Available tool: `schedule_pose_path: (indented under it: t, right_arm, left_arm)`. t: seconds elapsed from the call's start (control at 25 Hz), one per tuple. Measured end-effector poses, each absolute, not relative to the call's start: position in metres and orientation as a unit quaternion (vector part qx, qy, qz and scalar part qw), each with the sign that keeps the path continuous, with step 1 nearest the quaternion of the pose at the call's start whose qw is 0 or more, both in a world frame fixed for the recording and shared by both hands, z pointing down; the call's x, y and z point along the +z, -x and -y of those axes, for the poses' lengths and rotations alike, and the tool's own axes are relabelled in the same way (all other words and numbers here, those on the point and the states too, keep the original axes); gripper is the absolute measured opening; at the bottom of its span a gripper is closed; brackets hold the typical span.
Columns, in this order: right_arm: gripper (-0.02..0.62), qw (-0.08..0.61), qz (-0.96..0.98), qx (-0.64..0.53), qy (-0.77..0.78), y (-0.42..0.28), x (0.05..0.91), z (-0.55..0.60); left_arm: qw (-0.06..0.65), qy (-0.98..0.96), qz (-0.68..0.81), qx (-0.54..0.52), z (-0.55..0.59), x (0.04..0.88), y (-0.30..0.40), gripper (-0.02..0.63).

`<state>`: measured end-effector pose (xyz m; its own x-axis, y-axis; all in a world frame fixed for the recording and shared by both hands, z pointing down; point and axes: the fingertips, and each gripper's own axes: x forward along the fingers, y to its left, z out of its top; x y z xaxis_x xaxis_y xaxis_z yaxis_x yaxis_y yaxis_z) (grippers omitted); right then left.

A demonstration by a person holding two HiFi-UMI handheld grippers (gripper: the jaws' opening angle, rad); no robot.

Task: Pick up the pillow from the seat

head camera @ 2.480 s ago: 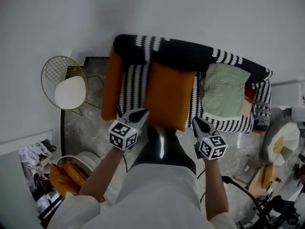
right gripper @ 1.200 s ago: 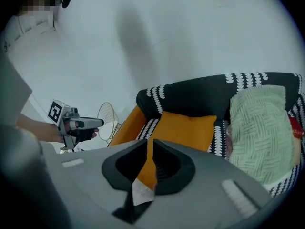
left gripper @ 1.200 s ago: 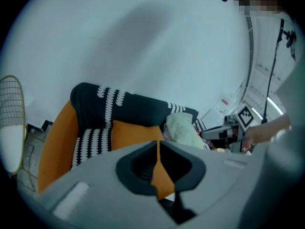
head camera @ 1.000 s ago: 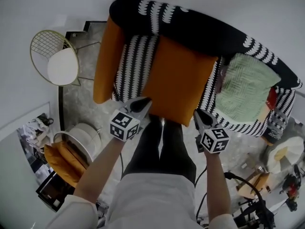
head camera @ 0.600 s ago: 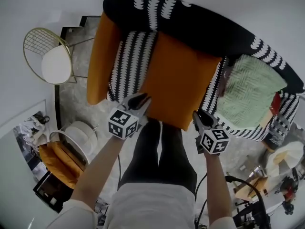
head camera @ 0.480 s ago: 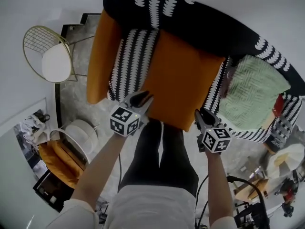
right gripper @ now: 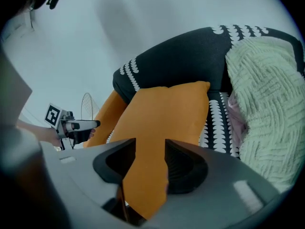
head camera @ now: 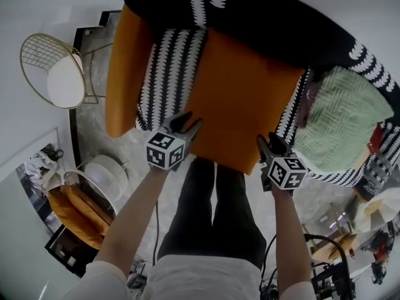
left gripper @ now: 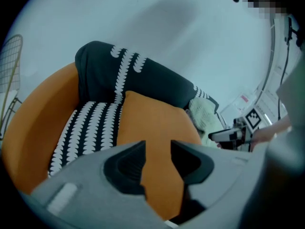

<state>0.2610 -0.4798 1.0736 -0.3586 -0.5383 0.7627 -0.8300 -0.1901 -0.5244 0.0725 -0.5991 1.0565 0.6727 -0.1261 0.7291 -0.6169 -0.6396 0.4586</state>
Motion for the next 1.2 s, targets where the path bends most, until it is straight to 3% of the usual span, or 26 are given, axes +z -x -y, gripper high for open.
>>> schedule_pose_path:
  t: [0.4,0.8,1.04,1.08,1.12,1.2]
  right_arm:
    - [0.336,0.15,0.591,0.55,-0.57,-0.271,1.133,0.474]
    - [0.357,0.129,0.595,0.555,-0.567,-0.288,1.164,0.48]
    - [0.381,0.116,0.569,0.567,-0.584,-0.302,1.177,0.469]
    - [0.399,0.108,0.565,0.58,-0.577,-0.302,1.184,0.467]
    - [0.4,0.096,0.563,0.592,-0.568,-0.301,1.189,0.466]
    - [0.37,0.074,0.564,0.611,-0.551,-0.298,1.194,0.467]
  left_arm:
    - [0.358,-0.824,0.213,0.384,0.612,1.125,-0.073,0.325]
    - [0.405,-0.802,0.126,0.421,0.612,1.186,-0.073,0.462]
    - [0.442,-0.786,0.133,0.411,0.611,1.208,-0.068,0.476]
    - [0.451,-0.784,0.129,0.406,0.608,1.21,-0.071,0.465]
    - [0.458,-0.784,0.124,0.4,0.605,1.211,-0.076,0.41]
    - [0.458,-0.789,0.121,0.393,0.601,1.211,-0.082,0.362]
